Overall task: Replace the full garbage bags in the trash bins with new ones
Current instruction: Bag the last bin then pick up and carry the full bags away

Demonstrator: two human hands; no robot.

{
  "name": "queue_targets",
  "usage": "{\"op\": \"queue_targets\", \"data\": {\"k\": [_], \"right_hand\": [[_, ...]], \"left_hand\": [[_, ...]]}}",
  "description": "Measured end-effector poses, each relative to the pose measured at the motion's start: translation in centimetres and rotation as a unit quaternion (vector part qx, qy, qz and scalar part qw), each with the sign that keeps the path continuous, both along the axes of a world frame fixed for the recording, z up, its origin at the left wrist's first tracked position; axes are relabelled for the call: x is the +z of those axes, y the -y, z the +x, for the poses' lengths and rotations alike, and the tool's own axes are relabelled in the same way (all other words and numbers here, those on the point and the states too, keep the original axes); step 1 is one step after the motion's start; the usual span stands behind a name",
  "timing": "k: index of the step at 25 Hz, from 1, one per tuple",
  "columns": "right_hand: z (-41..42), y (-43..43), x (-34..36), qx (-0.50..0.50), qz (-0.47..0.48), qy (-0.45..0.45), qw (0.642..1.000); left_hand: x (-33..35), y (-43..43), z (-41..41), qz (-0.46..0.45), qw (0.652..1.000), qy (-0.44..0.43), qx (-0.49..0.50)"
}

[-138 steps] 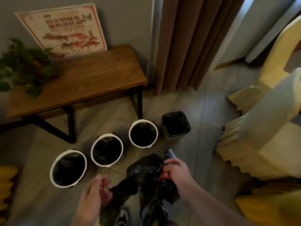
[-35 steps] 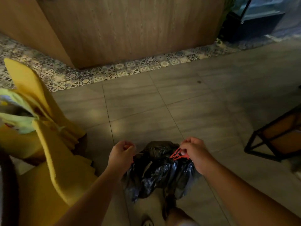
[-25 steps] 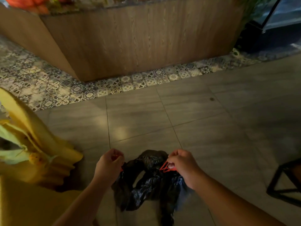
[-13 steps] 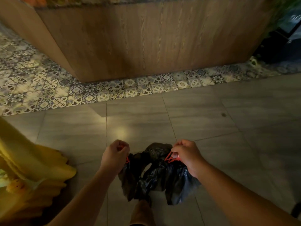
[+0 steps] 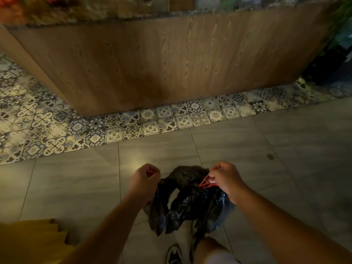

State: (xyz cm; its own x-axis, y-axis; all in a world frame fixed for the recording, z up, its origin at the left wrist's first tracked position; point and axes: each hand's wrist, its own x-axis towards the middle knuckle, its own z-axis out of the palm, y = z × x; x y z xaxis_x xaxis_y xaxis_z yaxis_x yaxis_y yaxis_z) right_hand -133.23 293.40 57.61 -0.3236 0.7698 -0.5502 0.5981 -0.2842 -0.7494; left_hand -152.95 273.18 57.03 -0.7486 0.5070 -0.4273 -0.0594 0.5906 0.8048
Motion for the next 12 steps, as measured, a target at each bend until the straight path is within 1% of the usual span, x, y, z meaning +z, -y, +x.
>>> {"op": "queue_targets", "data": {"k": [4, 7, 12], "right_hand": [[-7.3, -7.3, -1.3, 0.034, -0.013, -0.014, 0.999], [-13.1, -13.5, -2.4, 0.038, -0.026, -0.014, 0.999], [-22.5, -22.5, -2.8, 0.085, -0.044, 0.003, 0.995]], "left_hand": [[-0.8, -7.2, -7.5, -0.015, 1.0, -0.015, 0.014], [-1.2, -13.2, -12.7, -0.026, 0.999, -0.017, 0.025], [-1.3, -21.5, -21.0, -0.06, 0.997, -0.009, 0.051]]}}
